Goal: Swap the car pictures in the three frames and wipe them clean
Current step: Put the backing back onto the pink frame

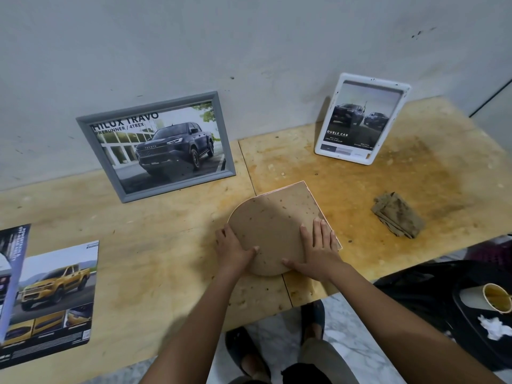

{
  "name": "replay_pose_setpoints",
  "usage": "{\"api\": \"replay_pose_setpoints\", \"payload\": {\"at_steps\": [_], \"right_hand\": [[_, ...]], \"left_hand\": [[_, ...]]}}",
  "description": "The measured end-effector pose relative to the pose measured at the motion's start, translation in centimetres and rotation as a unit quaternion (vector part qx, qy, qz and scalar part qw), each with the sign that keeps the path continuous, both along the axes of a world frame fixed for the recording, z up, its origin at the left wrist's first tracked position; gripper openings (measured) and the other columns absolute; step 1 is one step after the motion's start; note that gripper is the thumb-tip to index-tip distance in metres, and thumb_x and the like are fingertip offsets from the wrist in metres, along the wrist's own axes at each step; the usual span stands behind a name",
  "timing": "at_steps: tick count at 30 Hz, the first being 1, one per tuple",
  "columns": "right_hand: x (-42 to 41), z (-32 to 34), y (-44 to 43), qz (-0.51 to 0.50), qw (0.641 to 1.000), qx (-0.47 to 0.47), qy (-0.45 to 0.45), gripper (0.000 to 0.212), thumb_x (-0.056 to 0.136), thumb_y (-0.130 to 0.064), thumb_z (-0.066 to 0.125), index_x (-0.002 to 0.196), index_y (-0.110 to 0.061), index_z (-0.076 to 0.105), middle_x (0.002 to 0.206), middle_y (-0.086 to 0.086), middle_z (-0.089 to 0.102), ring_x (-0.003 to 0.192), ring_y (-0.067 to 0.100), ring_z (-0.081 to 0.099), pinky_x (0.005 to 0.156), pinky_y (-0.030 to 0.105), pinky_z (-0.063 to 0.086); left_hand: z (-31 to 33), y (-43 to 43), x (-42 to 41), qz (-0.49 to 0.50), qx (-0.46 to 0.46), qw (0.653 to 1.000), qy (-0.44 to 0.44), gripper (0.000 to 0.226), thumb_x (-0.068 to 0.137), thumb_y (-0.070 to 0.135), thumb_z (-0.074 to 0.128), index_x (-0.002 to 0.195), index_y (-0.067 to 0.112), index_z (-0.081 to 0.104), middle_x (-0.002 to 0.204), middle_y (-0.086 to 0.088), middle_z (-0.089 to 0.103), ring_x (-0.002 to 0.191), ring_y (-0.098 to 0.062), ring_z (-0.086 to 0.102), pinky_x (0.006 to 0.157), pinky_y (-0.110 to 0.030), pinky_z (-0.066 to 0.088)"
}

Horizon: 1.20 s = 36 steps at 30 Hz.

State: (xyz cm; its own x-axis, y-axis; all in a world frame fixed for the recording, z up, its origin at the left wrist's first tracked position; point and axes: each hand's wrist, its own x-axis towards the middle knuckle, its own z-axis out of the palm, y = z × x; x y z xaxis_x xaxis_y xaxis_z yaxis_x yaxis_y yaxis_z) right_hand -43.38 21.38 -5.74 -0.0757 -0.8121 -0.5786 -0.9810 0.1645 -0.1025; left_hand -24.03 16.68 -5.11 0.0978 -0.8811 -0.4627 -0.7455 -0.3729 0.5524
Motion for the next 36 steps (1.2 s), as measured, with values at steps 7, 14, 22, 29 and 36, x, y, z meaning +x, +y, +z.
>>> {"api": "replay_pose_setpoints", "payload": {"at_steps": [7, 14, 22, 29, 36], "right_hand": [[0.4, 0.0, -0.5, -0.021, 1.000, 0.022, -0.007, 0.107, 0.079, -0.078, 0.036, 0.147, -0.019, -0.021, 0.148, 0.018, -0.036, 0.135, 0.031, -0.036, 0.114, 0.050, -0.015], [0.7, 0.1, -0.5, -0.011, 1.000, 0.017, 0.017, 0.101, 0.081, -0.077, 0.027, 0.147, -0.018, -0.020, 0.149, 0.021, -0.032, 0.137, 0.034, -0.031, 0.114, 0.051, -0.014], [1.0, -0.3, -1.0, -0.015, 0.999, 0.001, 0.035, 0.095, 0.083, -0.076, 0.020, 0.148, -0.017, -0.017, 0.151, 0.022, -0.028, 0.139, 0.037, -0.027, 0.114, 0.054, -0.011], [0.2, 0.1, -1.0, -0.016, 1.000, 0.001, -0.003, 0.116, 0.069, -0.084, 0.041, 0.147, -0.019, -0.017, 0.151, 0.020, -0.029, 0.138, 0.034, -0.030, 0.115, 0.051, -0.013], [0.3, 0.3, -1.0, -0.034, 0.999, 0.004, -0.005, 0.125, 0.063, -0.084, 0.049, 0.147, -0.021, -0.018, 0.151, 0.017, -0.031, 0.138, 0.031, -0.032, 0.115, 0.050, -0.014]], "left_hand": [[-0.1, 0.4, -0.2, 0.004, 0.005, 1.000, 0.004, 0.104, 0.069, 0.036, 0.079, 0.145, 0.012, 0.012, 0.141, -0.011, 0.020, 0.131, -0.029, 0.024, 0.108, -0.040, 0.030], [-0.3, 0.0, -0.4, 0.018, 0.007, 1.000, -0.009, 0.104, 0.067, 0.035, 0.081, 0.143, 0.008, 0.016, 0.139, -0.012, 0.020, 0.128, -0.032, 0.024, 0.107, -0.041, 0.029], [-0.7, 0.0, -0.6, 0.019, -0.004, 1.000, -0.023, 0.101, 0.069, 0.037, 0.079, 0.142, 0.009, 0.015, 0.139, -0.012, 0.019, 0.127, -0.032, 0.023, 0.106, -0.041, 0.030], [-0.3, -0.1, -0.9, 0.037, 0.001, 0.999, -0.013, 0.096, 0.069, 0.036, 0.079, 0.140, 0.010, 0.020, 0.138, -0.012, 0.022, 0.128, -0.032, 0.024, 0.106, -0.042, 0.031], [-0.3, 0.2, -1.0, 0.048, -0.006, 0.999, -0.006, 0.099, 0.070, 0.035, 0.078, 0.144, 0.012, 0.016, 0.137, -0.012, 0.022, 0.126, -0.031, 0.025, 0.104, -0.043, 0.033]]}}
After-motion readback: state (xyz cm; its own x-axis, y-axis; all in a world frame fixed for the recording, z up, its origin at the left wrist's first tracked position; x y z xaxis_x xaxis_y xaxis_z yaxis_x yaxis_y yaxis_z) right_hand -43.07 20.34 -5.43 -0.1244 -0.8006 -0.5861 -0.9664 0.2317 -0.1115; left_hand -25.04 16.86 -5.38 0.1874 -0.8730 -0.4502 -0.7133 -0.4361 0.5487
